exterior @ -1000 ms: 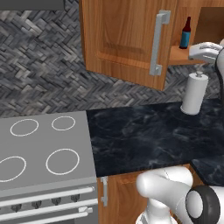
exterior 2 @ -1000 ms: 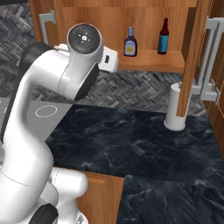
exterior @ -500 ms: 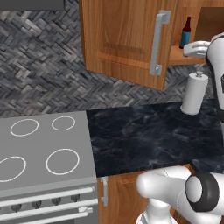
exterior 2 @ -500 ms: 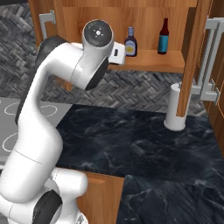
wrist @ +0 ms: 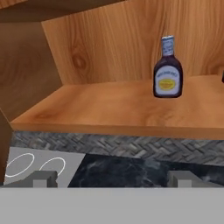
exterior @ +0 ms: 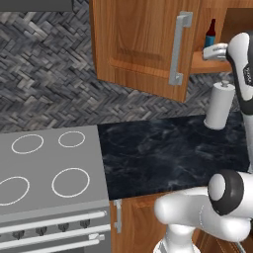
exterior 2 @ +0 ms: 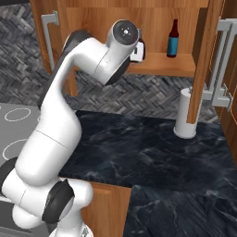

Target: The dining table condiment station is running low on condiment bottle. Refill the condiment station by opening the cabinet and taking the condiment bottle from the cabinet and placing it on the dining table.

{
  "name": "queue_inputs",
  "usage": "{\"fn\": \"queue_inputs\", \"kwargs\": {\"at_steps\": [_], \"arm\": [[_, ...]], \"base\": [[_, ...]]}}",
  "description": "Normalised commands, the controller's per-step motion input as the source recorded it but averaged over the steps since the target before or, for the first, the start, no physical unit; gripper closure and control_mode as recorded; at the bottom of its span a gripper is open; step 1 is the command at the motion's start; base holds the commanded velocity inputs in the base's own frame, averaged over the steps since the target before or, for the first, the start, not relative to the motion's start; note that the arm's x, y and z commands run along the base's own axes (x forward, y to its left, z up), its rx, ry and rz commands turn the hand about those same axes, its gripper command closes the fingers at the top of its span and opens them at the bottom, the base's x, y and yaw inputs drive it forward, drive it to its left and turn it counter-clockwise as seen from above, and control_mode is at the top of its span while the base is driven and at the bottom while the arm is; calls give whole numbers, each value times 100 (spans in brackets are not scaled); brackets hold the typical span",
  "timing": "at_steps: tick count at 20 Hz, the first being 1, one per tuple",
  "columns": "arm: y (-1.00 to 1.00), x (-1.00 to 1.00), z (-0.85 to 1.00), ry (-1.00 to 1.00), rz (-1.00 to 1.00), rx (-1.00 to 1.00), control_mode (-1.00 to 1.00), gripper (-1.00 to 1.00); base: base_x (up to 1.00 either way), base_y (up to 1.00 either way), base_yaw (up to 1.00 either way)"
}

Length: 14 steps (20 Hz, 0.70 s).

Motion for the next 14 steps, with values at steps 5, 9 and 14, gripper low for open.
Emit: {"fn": "queue_inputs", "kwargs": {"at_steps": [5,9,14], "arm": [[-4,47,0,0,3,0,-100,-100],[0,37,0,0,0,0,-100,-100],[4,21,-1,0,0,-4,-100,-100]], "base": [[0,0,0],[0,0,0],[0,0,0]]}}
